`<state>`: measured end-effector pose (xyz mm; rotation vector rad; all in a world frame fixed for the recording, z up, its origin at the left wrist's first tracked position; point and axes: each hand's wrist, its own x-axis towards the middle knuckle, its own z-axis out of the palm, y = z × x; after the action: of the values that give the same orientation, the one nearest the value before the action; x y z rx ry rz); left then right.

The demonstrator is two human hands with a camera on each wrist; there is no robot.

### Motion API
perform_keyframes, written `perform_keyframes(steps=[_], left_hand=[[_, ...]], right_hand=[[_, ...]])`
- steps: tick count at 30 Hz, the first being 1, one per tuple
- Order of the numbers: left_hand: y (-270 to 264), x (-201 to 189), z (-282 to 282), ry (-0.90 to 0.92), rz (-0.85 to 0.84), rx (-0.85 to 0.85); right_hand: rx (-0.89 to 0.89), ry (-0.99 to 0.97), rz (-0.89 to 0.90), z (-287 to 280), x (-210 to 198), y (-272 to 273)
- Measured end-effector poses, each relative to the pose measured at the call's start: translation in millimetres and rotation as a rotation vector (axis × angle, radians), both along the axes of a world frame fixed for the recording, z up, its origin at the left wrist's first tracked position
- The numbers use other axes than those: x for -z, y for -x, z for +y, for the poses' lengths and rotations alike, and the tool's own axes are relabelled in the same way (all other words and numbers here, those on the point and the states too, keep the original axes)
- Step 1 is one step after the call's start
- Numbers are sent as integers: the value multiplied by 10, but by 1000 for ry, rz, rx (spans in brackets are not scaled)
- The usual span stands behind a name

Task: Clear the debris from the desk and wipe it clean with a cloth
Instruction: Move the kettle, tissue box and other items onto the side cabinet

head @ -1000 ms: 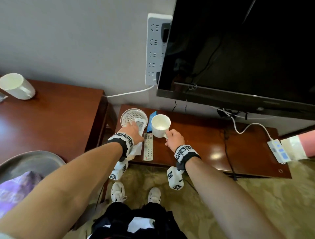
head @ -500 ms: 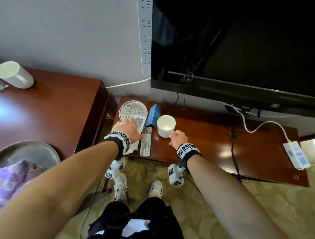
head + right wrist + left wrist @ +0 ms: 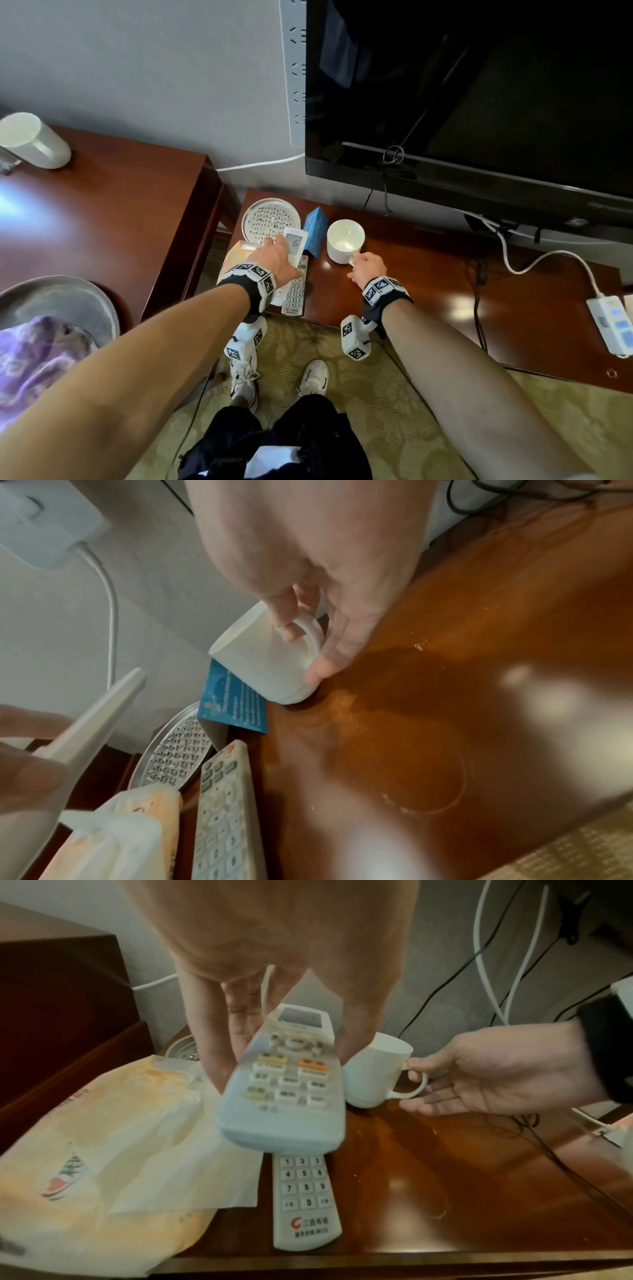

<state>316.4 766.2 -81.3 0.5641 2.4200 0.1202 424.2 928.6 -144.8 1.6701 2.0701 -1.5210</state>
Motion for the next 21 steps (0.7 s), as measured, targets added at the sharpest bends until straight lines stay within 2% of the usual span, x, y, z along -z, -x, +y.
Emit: perform_keyframes(steps=[6, 13, 21], left_hand=[[68, -24, -79, 32, 22, 19], [108, 12, -163, 51, 20, 6], [-26, -17, -66, 5, -52, 14]], right_hand=[[90, 33, 46, 130, 106, 44], [82, 8, 66, 196, 127, 30], [46, -37, -41, 201, 258, -124]])
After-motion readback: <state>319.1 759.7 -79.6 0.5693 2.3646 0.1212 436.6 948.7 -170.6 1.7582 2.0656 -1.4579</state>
